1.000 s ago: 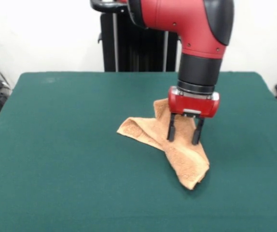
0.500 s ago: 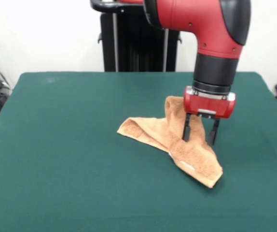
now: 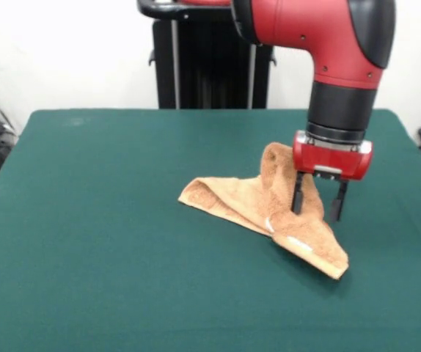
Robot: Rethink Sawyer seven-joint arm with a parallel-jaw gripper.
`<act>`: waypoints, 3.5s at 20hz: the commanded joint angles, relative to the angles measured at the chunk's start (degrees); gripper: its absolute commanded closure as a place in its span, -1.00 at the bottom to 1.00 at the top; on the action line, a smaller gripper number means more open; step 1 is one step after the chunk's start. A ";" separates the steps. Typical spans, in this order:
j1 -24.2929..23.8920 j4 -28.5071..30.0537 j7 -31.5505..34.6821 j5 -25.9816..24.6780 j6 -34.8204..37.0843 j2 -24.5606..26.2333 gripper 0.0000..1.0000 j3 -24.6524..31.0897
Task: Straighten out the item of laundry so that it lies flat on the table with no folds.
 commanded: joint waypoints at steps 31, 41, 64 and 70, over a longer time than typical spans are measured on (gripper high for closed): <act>13.26 3.57 21.02 15.07 19.56 -6.49 -1.00 -1.78; 7.77 6.49 19.26 7.86 22.15 -10.96 -1.00 -0.56; -3.23 4.89 19.59 -8.11 7.14 -2.13 -1.00 5.88; -2.66 2.25 20.90 -8.54 9.15 -1.59 -1.00 4.76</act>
